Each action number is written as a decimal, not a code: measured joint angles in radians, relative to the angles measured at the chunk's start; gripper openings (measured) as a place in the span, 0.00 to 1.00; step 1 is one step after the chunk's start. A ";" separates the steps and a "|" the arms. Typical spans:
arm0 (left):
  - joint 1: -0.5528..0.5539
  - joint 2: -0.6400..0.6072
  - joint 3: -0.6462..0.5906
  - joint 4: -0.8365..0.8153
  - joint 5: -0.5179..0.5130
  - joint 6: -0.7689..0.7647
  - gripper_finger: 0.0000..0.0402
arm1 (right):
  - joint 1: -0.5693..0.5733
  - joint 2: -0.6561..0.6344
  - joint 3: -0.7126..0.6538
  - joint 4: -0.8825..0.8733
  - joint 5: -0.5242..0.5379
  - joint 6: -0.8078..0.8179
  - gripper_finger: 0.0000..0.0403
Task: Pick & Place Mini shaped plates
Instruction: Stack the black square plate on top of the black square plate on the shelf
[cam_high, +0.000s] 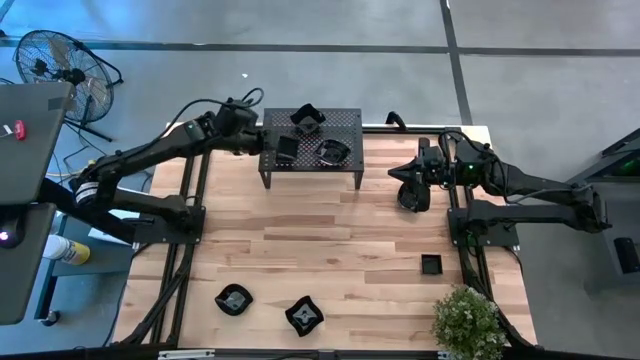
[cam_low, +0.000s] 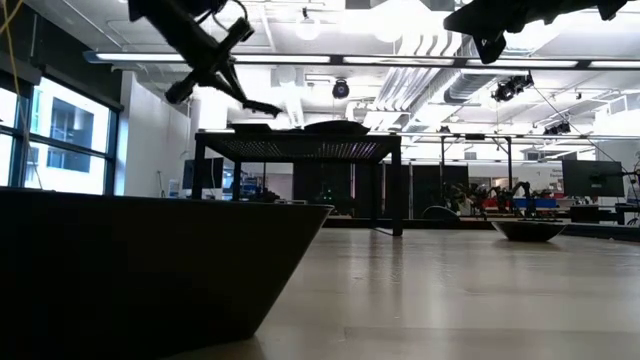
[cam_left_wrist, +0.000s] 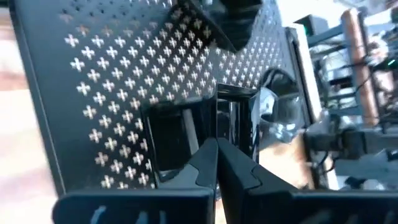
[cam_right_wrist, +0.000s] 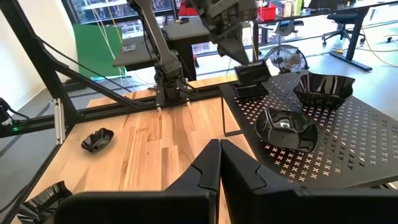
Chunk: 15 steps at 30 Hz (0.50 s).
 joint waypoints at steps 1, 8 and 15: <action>0.008 -0.005 -0.016 0.034 0.007 -0.011 0.00 | 0.000 0.000 0.000 0.000 0.000 0.000 0.00; 0.020 -0.007 -0.085 0.131 0.031 -0.064 0.00 | 0.000 0.000 0.000 0.001 0.001 0.002 0.01; 0.017 -0.007 -0.104 0.135 0.029 -0.083 0.00 | 0.000 0.000 0.000 0.002 0.017 0.000 0.01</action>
